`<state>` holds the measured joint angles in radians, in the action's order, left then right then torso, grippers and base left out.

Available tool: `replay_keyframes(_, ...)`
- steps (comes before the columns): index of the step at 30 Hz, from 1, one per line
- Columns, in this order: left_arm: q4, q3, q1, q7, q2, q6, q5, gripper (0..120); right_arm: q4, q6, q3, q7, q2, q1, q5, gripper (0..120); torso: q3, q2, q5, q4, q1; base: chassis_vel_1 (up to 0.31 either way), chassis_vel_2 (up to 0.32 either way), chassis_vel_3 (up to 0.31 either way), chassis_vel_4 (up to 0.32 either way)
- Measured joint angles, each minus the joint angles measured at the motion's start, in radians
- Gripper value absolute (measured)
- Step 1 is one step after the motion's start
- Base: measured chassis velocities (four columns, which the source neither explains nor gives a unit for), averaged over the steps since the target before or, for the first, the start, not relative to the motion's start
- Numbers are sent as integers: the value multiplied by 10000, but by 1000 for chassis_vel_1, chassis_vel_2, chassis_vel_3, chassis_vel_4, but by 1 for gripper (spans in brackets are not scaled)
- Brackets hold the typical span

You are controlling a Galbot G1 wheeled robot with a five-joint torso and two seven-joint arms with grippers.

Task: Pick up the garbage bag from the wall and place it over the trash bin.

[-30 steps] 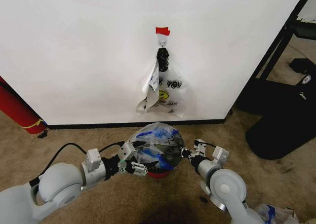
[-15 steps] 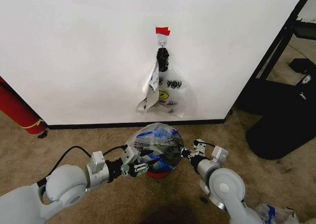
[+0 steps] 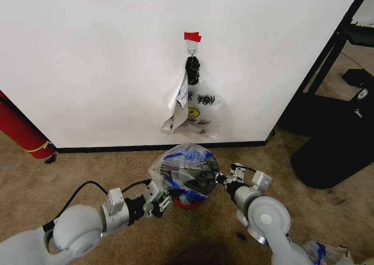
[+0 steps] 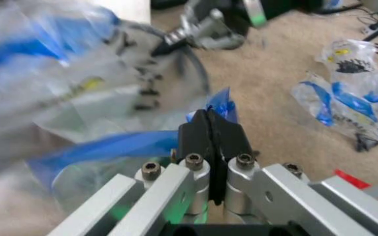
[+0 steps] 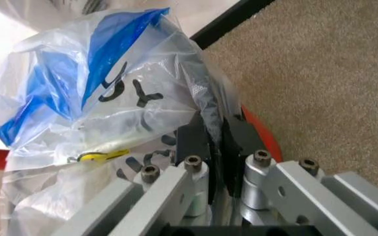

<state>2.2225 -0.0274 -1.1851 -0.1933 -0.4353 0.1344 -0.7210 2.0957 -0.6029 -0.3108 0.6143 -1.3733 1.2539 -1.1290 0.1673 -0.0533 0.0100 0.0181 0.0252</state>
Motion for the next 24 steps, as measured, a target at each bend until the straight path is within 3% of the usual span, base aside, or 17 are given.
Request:
replay_keyframes(6,-442,-390,-553,86,-350,-87,749,0,-48,155,-87,70,-32,-153,-250,1,0,0,0,-2,0,0,0,0,0)
replay_keyframes(17,-2140,-1889,650,524,-1597,-66,1039,0,320,-11,-204,306,-137,-115,-695,1,0,0,0,0,0,0,0,0,0)
replay_keyframes(24,-2530,-2239,566,752,-1729,-212,1283,0,313,-34,-329,359,-68,-137,-742,1,0,0,0,0,0,0,0,0,0)
